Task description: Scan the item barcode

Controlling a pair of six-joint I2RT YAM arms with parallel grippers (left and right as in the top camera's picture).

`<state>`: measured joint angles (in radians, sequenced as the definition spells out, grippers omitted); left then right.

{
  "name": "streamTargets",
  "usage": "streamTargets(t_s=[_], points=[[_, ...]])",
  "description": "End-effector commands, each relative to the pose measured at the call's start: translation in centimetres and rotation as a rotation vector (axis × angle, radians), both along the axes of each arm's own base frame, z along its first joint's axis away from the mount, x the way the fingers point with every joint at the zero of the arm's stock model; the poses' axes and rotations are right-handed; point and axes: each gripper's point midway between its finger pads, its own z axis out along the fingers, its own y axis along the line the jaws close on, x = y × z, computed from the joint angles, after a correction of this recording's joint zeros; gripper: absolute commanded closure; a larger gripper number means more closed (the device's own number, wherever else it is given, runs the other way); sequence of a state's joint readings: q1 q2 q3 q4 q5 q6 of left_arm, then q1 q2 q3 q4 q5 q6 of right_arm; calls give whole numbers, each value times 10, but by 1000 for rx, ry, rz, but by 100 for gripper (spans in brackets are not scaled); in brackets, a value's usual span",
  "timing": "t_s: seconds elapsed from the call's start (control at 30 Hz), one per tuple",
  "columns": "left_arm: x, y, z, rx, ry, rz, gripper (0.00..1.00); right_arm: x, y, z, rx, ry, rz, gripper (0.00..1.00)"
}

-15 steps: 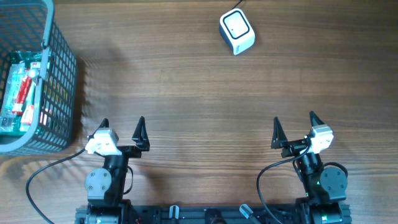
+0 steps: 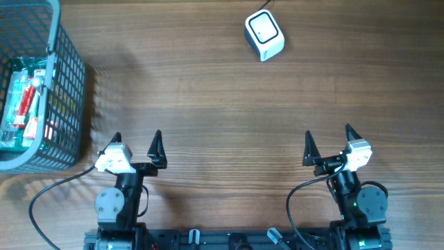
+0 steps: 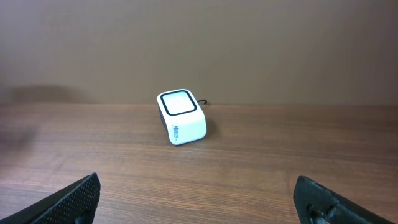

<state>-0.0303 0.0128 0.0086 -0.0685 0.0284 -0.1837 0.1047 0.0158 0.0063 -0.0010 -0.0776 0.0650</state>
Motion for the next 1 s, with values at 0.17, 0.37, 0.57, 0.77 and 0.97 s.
streamTargets(t_s=[0.17, 0.37, 0.57, 0.77, 0.97], points=[[0, 0, -1, 19, 1, -7, 0, 0, -3, 0, -10, -5, -13, 0], [0, 0, -1, 19, 1, -7, 0, 0, -3, 0, -10, -5, -13, 0], [0, 0, -1, 19, 1, -7, 0, 0, -3, 0, -10, -5, -13, 0], [0, 0, -1, 19, 1, -7, 0, 0, -3, 0, -10, -5, -13, 0], [0, 2, -1, 21, 0, 5, 0, 0, -3, 0, -10, -5, -13, 0]])
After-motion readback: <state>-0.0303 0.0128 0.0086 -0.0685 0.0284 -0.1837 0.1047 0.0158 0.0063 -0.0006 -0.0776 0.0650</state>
